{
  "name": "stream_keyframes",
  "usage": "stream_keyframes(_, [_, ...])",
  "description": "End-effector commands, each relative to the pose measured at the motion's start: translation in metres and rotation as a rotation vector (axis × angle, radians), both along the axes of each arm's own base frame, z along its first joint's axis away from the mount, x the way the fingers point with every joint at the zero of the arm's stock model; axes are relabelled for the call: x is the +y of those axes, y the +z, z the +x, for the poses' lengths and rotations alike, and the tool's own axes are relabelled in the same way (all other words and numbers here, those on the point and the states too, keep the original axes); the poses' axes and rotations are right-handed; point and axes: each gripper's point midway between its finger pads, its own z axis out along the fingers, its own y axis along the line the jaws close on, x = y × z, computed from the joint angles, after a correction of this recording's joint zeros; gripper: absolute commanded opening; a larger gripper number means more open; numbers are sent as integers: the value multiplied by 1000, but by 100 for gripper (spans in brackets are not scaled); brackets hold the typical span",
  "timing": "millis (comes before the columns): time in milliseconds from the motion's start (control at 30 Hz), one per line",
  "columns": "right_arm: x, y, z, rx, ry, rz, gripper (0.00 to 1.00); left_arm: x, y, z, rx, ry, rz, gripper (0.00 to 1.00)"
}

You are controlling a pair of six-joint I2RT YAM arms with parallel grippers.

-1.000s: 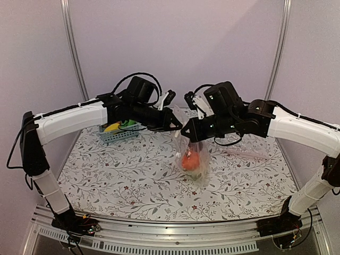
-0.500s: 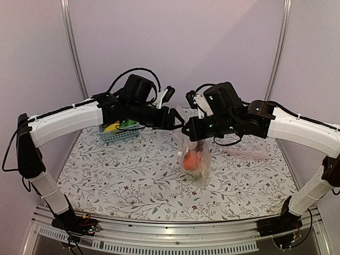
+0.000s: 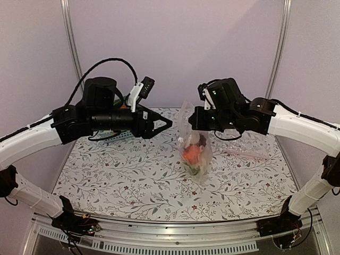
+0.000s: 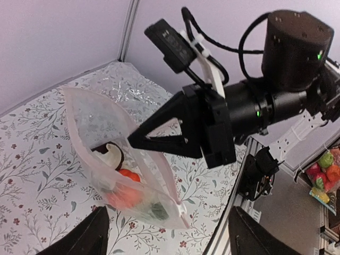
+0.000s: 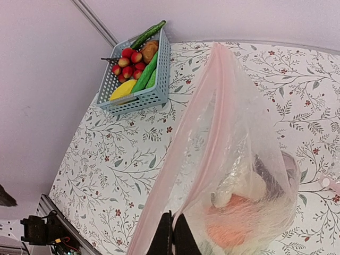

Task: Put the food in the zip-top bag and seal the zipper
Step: Place the fake vegetable in the zipper food storage bag, then pass from the right arm to the left

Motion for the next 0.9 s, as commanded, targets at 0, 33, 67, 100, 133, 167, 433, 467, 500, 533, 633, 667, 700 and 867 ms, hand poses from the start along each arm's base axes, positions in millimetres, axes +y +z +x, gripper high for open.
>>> stream_keyframes(0, [-3,27,19,-30,-113,91,0,-17,-51,-24,36,-65,22,78])
stream_keyframes(33, [-3,26,21,-26,-124,92,0,-20,-56,-26,50,-67,12,78])
stream_keyframes(67, [-2,27,22,-24,-128,97,0,-22,-61,-28,64,-69,3,78])
stream_keyframes(100, [-2,27,23,-20,-134,104,0,-24,-64,-29,77,-74,-6,78])
stream_keyframes(133, [-1,26,24,-16,-137,105,0,-27,-68,-31,86,-79,-13,77])
stream_keyframes(167, [0,26,24,-15,-138,109,0,-29,-71,-31,92,-79,-18,76])
stream_keyframes(433, [0,27,24,-12,-140,115,0,-35,-77,-23,84,-44,-14,47])
stream_keyframes(467, [0,27,24,-12,-140,116,0,-35,-77,-23,83,-42,-18,46])
stream_keyframes(500, [-1,27,24,-14,-141,115,0,-36,-77,-22,84,-40,-19,45])
stream_keyframes(533, [-1,26,24,-13,-142,115,0,-36,-77,-22,86,-40,-21,43])
stream_keyframes(633, [0,26,24,-13,-140,115,0,-38,-78,-20,89,-36,-18,34])
stream_keyframes(667, [0,26,24,-14,-139,115,0,-38,-78,-20,90,-34,-17,31])
stream_keyframes(700, [0,27,24,-14,-139,115,0,-38,-79,-19,91,-32,-17,29])
stream_keyframes(867, [0,25,24,-13,-134,110,0,-40,-81,-17,88,-26,-10,21])
